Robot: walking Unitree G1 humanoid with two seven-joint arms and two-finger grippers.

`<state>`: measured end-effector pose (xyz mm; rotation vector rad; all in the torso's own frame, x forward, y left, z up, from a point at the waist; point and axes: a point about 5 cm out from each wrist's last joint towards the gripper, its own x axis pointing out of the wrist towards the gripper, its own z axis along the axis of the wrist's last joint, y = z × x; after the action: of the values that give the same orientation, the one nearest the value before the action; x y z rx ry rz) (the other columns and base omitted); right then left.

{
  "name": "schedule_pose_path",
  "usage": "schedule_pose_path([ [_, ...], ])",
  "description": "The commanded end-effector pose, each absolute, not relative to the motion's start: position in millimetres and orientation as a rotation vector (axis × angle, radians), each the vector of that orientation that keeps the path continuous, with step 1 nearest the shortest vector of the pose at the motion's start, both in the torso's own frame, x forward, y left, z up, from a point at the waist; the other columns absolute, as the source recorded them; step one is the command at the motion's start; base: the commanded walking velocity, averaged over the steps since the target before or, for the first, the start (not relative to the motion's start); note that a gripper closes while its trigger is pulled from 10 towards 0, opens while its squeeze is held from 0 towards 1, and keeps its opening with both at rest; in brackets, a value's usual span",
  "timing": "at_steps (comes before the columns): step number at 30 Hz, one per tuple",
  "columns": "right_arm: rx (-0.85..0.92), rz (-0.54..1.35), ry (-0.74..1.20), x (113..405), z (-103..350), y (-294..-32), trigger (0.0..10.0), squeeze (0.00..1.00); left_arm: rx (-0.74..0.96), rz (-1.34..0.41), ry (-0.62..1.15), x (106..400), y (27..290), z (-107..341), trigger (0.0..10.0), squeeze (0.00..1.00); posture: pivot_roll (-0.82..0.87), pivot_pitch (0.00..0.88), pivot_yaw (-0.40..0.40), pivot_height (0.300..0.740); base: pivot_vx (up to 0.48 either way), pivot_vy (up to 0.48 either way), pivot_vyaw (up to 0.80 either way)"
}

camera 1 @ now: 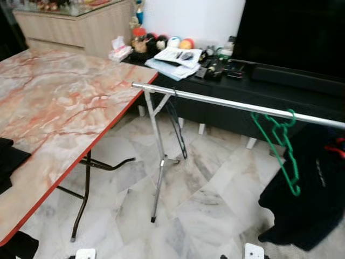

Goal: Hang hanger

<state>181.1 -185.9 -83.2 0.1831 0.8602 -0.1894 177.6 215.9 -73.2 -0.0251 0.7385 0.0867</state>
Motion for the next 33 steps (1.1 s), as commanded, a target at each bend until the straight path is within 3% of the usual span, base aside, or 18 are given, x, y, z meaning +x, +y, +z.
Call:
schedule_pose_path([
  [1, 0.192, -0.203, 0.87, 178.0, -84.6, -186.9, 10.0, 0.0, -0.019, 0.088, 0.773, 167.5, 217.0, -78.1, 10.0, 0.0, 0.03, 0.055, 0.013, 0.74, -0.266, 0.0, 0.0],
  [33, 0.179, -0.199, 0.869, 178.5, -83.9, -191.0, 10.0, 0.0, -0.038, 0.095, 0.79, 162.9, 212.4, -81.3, 10.0, 0.0, 0.01, 0.087, -0.005, 0.74, -0.264, 0.0, 0.0],
])
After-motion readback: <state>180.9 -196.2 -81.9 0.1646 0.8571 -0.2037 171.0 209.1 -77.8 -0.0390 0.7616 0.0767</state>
